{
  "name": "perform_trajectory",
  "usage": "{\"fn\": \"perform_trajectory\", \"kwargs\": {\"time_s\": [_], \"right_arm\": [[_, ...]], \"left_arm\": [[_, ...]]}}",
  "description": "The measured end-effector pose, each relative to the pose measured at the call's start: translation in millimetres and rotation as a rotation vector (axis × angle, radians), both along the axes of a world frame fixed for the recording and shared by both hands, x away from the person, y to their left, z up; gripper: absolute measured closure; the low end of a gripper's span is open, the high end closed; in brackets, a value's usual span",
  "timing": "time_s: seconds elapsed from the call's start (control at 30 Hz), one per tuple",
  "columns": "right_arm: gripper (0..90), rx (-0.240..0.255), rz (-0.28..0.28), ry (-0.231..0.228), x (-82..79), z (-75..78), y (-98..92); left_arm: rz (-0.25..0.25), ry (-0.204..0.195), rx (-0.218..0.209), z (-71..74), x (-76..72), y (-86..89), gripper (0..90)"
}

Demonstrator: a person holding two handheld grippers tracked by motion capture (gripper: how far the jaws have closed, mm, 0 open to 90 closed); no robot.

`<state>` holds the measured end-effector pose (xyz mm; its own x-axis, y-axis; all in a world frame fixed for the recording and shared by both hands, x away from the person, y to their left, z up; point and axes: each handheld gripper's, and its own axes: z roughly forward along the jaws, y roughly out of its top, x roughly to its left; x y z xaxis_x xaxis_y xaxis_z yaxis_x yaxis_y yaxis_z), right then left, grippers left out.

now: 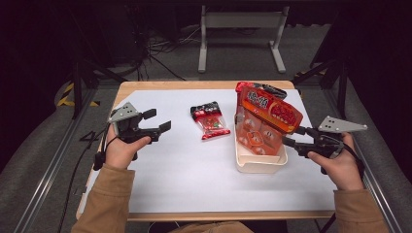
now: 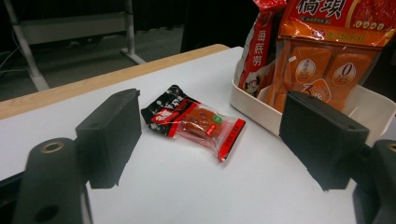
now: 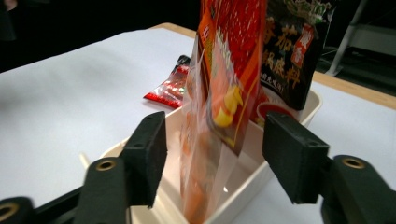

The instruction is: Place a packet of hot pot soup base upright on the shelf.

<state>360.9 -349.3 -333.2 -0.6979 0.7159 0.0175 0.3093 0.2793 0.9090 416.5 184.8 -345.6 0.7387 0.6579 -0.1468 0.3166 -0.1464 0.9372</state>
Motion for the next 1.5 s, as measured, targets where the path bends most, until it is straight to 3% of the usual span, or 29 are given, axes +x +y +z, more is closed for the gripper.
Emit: {"fn": "perform_trajectory", "kwargs": {"time_s": [0.1,0.17,0.37,0.63,0.97,1.1,1.5], "right_arm": [[45.0,-0.009,-0.002,0.004,-5.0,2.4,-7.4],[45.8,-0.018,-0.013,-0.002,-7.4,3.3,-12.8],[45.4,-0.028,-0.044,0.001,-6.6,2.0,-23.3],[42.9,-0.023,-0.08,0.018,-3.5,-0.7,-29.4],[39.0,-0.021,-0.085,0.013,5.3,-1.9,-30.4],[37.8,-0.021,-0.074,0.012,7.9,-2.6,-28.9],[36.0,-0.012,-0.065,-0.001,8.3,-0.1,-28.8]], "left_arm": [[-0.01,0.007,0.025,-0.9,4.7,-3.9,28.6],[-0.021,0.012,0.014,-1.9,7.2,-7.2,32.9],[-0.036,0.023,0.014,-7.3,14.4,-16.5,34.7],[-0.035,0.038,0.021,-14.0,27.9,-33.6,33.0],[-0.039,0.069,0.035,-25.8,49.2,-58.9,27.4],[-0.068,0.092,0.035,-31.4,48.6,-74.4,27.5],[-0.055,0.16,0.073,-58.1,61.6,-101.4,28.9]]}}
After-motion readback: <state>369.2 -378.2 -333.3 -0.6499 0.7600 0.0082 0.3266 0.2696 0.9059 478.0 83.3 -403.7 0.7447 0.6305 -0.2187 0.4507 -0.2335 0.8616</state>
